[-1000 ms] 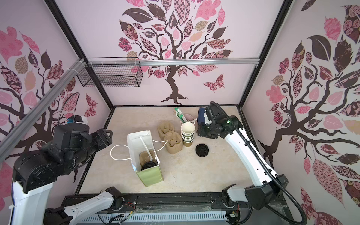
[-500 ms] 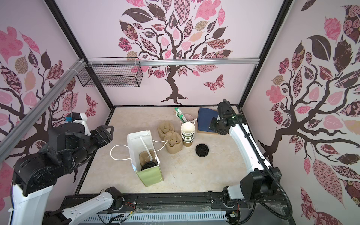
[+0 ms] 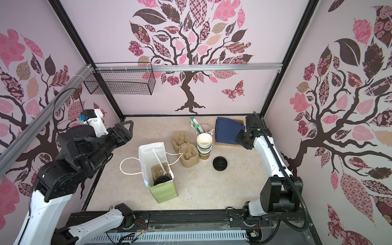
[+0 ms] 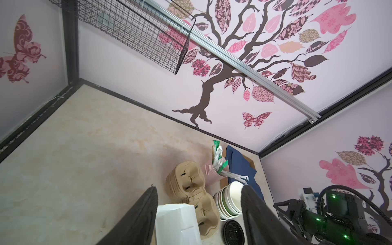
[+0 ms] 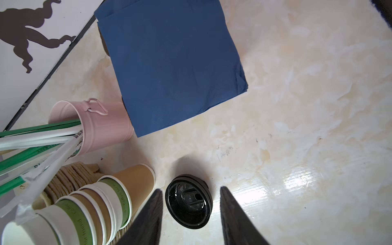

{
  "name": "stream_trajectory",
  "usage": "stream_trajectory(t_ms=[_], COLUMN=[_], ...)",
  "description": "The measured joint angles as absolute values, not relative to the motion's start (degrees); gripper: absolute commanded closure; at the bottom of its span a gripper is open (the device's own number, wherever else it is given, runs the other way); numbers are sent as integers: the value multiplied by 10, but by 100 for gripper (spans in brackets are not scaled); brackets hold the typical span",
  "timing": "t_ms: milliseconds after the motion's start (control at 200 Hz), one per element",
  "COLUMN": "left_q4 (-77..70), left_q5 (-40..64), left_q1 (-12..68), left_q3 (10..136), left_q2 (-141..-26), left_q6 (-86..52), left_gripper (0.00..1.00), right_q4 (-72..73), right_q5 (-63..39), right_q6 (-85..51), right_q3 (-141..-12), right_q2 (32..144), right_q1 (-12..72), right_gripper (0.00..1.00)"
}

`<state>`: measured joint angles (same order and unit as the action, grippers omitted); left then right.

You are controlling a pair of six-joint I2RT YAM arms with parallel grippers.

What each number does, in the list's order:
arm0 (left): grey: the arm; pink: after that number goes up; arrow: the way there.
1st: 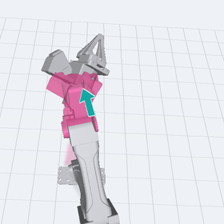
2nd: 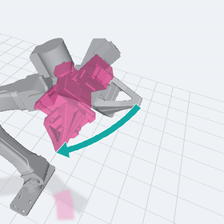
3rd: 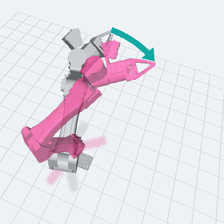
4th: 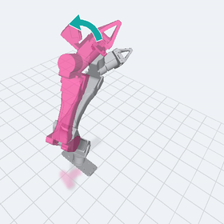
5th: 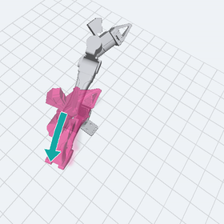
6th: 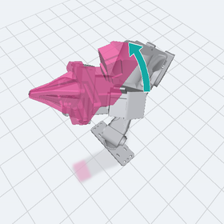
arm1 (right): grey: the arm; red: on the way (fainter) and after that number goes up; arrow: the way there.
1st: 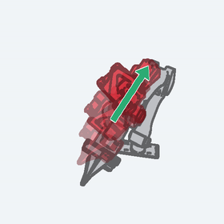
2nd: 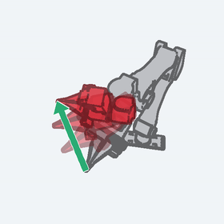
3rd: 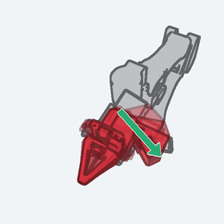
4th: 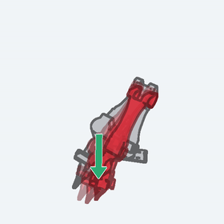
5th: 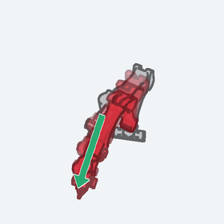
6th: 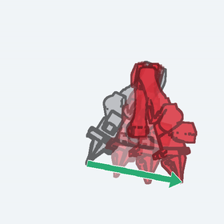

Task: Pack a coffee takeout order
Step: Pick up the tissues from the napkin box.

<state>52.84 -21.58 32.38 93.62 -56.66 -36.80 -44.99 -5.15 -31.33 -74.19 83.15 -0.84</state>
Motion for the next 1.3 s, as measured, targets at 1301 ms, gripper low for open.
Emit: stream_trajectory(t_ms=[1301], left_q4=[190], left_q5=[-200], left_q1=[324], left_q3=[934], left_q2=[-735], left_q6=[-222], left_gripper=[35], right_q4=[-212], right_q5=[-186], right_q6=[-362], right_q3=[-657], right_q2=[987], right_q1=[-142], right_gripper=[37])
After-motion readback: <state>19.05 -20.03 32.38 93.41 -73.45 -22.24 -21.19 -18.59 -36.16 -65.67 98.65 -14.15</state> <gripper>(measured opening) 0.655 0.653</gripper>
